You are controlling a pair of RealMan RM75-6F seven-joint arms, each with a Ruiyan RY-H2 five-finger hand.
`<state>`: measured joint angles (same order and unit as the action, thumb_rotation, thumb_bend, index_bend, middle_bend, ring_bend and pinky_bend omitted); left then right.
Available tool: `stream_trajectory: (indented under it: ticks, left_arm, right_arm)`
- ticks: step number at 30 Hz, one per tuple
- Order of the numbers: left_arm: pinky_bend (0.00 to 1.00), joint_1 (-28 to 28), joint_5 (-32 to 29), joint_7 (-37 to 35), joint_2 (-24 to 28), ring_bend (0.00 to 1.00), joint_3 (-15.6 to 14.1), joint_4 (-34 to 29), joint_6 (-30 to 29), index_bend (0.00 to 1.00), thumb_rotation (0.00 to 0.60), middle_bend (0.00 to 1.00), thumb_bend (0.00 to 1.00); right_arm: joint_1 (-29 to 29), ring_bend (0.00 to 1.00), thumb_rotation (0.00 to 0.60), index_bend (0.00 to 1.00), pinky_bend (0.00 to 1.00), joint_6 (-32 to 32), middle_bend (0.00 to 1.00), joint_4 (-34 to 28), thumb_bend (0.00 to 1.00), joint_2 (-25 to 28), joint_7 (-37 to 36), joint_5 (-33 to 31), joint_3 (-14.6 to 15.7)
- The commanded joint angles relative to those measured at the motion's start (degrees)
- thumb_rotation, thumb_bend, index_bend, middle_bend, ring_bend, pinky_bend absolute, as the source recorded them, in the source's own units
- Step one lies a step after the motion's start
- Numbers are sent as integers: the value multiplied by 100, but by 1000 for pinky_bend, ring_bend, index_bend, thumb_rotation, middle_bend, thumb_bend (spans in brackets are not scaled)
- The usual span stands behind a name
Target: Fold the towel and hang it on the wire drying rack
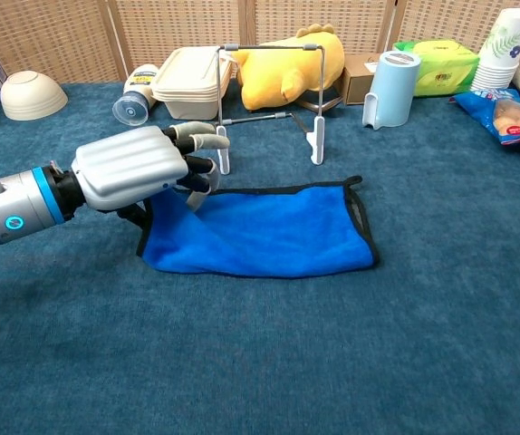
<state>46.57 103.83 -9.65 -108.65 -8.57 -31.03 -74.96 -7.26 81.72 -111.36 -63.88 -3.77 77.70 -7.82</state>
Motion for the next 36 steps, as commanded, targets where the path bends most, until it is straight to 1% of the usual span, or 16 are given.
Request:
stream_trajectory:
  ticks: [1,4,6,9,13,15,17,19,22,25,31,36]
  left_arm:
    - [0,-8,-12,-18,196,120,77,-264,-279,713,600,376,481]
    - [0,-5,-58,-9,426,119,189,-660,-483,720,600,378,478]
    - [0,8,-121,27,693,120,296,-1132,-574,724,600,380,478]
    - [0,23,-284,172,1167,141,475,-2025,-539,731,600,394,477]
    - [0,59,-722,504,2059,207,807,-3679,-184,738,600,424,477]
    - [0,79,-952,714,2422,223,977,-4336,-7,741,600,427,476]
    - [0,87,-1202,904,2740,226,1145,-4930,164,744,600,428,476]
    - [0,108,-1542,1104,3054,226,1392,-5542,349,745,600,430,480]
    - [0,172,-2094,1408,3385,224,1726,-6197,662,749,600,427,487]
    - [0,259,-2639,1711,3620,223,2039,-6637,924,751,600,427,491]
    - [0,429,-3555,2161,3835,223,2501,-7148,1229,753,600,424,509]
    - [0,618,-4109,2593,3844,217,2721,-7277,1360,754,600,421,515]
  right_arm:
    - [8,0,600,151,0,8,46,10,353,-4,-11,-2,-2]
    - [11,0,600,151,0,2,46,37,353,-24,-46,-12,-3]
    - [5,0,600,151,0,-14,46,73,353,-52,-81,-15,-4]
    - [-13,0,600,151,0,-47,46,128,353,-95,-121,-1,-1]
    - [-24,0,600,151,0,-85,46,229,351,-139,-214,40,17]
    - [-19,0,600,151,0,-91,46,275,352,-159,-270,48,25]
    - [-13,0,600,151,0,-99,46,323,352,-178,-322,57,36]
    - [-7,0,600,151,0,-114,46,395,352,-206,-397,74,53]
    - [-6,0,600,151,0,-136,46,495,352,-243,-513,98,64]
    - [-3,0,600,151,0,-137,46,594,351,-274,-599,118,66]
    - [-5,0,600,151,0,-163,46,776,352,-341,-743,154,79]
    - [7,0,600,152,0,-165,46,920,351,-402,-920,176,84]
